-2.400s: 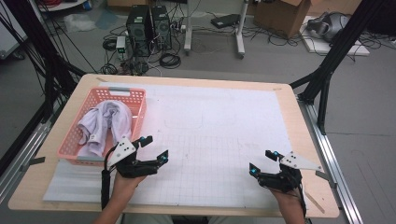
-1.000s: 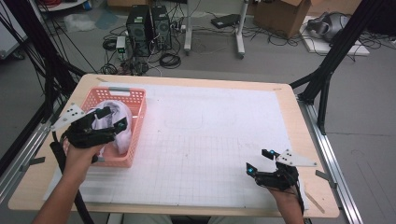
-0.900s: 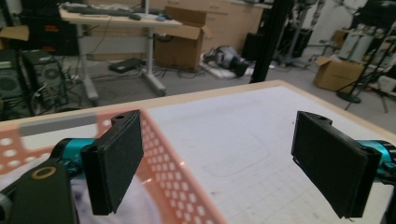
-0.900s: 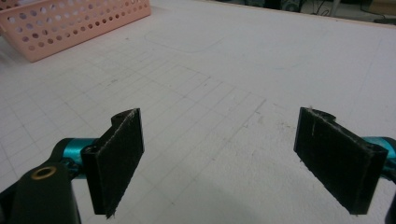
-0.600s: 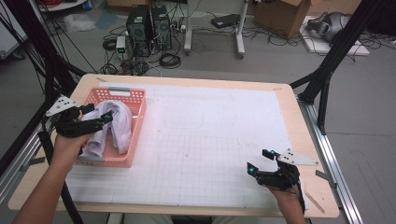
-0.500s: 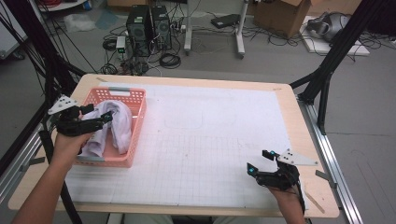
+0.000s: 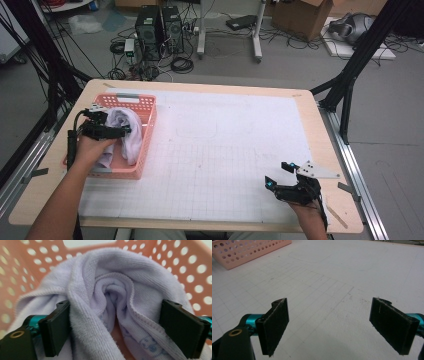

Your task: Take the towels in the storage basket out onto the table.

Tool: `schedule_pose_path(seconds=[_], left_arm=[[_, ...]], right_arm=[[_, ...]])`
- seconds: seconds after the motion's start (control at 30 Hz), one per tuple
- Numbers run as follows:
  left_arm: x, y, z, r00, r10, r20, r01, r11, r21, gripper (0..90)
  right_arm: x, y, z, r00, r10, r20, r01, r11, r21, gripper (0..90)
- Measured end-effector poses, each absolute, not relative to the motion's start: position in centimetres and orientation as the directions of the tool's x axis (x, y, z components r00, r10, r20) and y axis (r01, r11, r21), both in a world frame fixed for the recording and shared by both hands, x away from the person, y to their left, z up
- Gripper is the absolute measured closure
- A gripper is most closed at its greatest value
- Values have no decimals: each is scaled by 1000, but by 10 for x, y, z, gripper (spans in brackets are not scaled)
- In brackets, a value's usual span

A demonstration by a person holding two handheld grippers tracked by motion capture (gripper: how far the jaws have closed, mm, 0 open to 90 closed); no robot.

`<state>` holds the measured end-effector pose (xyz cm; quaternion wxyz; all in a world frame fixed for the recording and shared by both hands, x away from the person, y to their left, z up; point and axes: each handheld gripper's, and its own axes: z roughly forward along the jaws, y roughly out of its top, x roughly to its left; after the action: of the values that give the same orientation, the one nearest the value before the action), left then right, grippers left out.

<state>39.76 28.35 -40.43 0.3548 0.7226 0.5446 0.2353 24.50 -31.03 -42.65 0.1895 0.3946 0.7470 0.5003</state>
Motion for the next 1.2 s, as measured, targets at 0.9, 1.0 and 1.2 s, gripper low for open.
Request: schedule_pose_path(seconds=[0.9,1.0,1.2], left_arm=[[419,279,-428,270,950,-156,699,-82,710,394],[418,280,-425,265,947,-183,708,-62,704,509],[415,289,-415,237,940,-243,725,-4,689,620]], right_arm=[[249,-304,-429,-631,769,106,411,215,886,147],[249,-306,-429,-628,771,104,411,216,886,147],[247,-310,-428,-616,780,110,410,199,890,148]])
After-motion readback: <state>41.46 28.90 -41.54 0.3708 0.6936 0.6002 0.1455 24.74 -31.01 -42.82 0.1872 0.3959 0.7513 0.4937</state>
